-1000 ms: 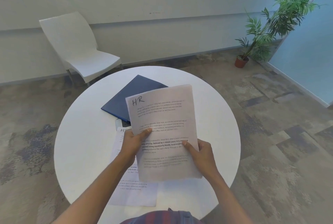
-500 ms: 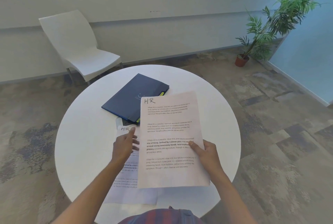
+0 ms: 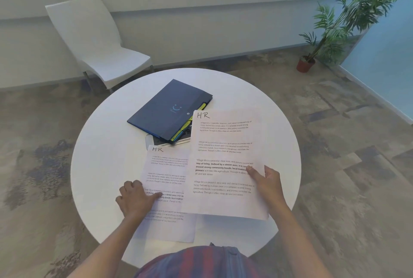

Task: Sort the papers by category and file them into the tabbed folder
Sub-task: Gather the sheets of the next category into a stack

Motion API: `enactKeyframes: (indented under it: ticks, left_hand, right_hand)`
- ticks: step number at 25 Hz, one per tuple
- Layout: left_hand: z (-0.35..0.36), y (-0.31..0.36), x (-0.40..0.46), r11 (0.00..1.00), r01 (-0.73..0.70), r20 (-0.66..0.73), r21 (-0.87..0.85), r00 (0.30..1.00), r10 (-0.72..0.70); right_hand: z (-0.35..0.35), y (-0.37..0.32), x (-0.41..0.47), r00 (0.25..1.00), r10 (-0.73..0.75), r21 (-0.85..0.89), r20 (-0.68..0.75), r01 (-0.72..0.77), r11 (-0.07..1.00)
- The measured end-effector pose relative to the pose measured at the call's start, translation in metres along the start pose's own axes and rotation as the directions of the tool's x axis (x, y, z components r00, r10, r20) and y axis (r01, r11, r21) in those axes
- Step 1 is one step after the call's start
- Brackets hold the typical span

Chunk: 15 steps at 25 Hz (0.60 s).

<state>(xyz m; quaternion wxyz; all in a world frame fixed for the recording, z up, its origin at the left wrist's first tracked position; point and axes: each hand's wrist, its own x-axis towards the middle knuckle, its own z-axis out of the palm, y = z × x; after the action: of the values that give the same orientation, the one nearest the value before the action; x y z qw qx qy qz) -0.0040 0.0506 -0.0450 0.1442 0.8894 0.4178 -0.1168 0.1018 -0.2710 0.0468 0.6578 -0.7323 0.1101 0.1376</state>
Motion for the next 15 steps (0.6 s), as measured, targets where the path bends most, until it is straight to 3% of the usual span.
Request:
enactKeyframes:
  ticks: [5,13,15]
  left_hand:
    - [-0.001,0.004,0.001,0.945,0.056,0.035,-0.324,0.998,-0.047]
    - [-0.004,0.005,0.011,0.964,0.135,0.099,-0.23,0.988,-0.115]
    - [-0.006,0.001,0.012,0.943,0.132,0.143,-0.305,0.985,-0.092]
  right_hand:
    - [-0.002,0.003,0.0,1.0,0.016,-0.003,0.002,-0.016,1.0]
    - [-0.001,0.006,-0.005,0.999,0.032,-0.011,0.027,-0.032,0.999]
    - [0.0,0.007,-0.006,0.999,0.039,-0.008,0.03,-0.039,0.999]
